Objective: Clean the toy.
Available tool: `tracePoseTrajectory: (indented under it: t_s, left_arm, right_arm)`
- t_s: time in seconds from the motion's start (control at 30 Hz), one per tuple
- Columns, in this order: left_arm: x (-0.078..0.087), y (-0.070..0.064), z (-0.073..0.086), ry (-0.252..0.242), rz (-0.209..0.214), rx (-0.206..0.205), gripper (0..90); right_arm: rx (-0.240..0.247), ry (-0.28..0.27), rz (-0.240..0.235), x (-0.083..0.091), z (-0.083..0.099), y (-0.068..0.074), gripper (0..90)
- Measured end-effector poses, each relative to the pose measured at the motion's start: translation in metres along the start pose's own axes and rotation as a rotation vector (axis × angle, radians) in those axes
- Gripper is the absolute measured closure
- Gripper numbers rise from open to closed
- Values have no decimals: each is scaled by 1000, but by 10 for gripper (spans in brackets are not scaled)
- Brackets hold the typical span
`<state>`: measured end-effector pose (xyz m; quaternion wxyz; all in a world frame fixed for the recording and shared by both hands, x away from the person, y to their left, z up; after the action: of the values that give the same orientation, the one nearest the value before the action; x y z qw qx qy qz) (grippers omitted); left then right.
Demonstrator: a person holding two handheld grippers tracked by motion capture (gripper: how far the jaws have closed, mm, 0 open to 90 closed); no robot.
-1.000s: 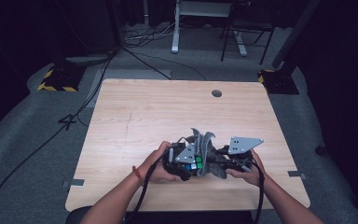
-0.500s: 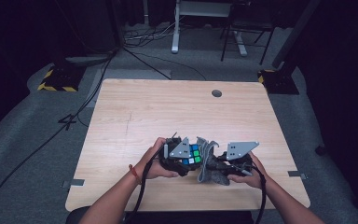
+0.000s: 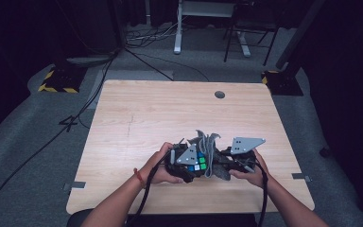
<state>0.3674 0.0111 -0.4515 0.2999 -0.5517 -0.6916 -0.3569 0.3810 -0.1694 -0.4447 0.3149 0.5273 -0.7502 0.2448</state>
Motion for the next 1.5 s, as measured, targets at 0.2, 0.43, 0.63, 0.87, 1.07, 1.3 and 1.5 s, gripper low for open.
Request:
tracePoseTrajectory:
  t_s: [0.2, 0.43, 0.63, 0.87, 1.07, 1.3, 1.5]
  left_arm:
    - [9, 2, -1, -45, -4, 16, 334]
    - [5, 6, 6, -8, -12, 28, 334]
    - [-5, 5, 8, 25, -2, 20, 333]
    - [-9, 3, 6, 46, -8, 19, 331]
    - [-7, 5, 6, 30, -1, 32, 326]
    - [-19, -1, 3, 65, 6, -3, 331]
    - [-14, 0, 3, 44, 7, 6, 333]
  right_arm:
    - [-7, 78, -22, -15, 14, 0, 779]
    - [12, 46, -23, -8, 11, 12, 778]
    - [64, -6, -13, 3, -1, 20, 776]
    - [58, -61, -44, 7, -2, 18, 774]
    - [55, -111, -65, 11, -7, 17, 775]
    - [85, -106, -99, 3, -14, 27, 776]
    - [66, -113, -96, 5, -12, 23, 773]
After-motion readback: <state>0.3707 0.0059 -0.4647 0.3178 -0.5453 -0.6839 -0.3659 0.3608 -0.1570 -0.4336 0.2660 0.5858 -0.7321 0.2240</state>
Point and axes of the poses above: each handheld gripper's, and its own axes: x roughly backward along the jaws, z roughly out of its underside, y roughly to its left, the point moved 4 cm from there along -x, roughly forward along the jaws, and after that the axes turned 15 degrees about y, right-handed, at the moved point
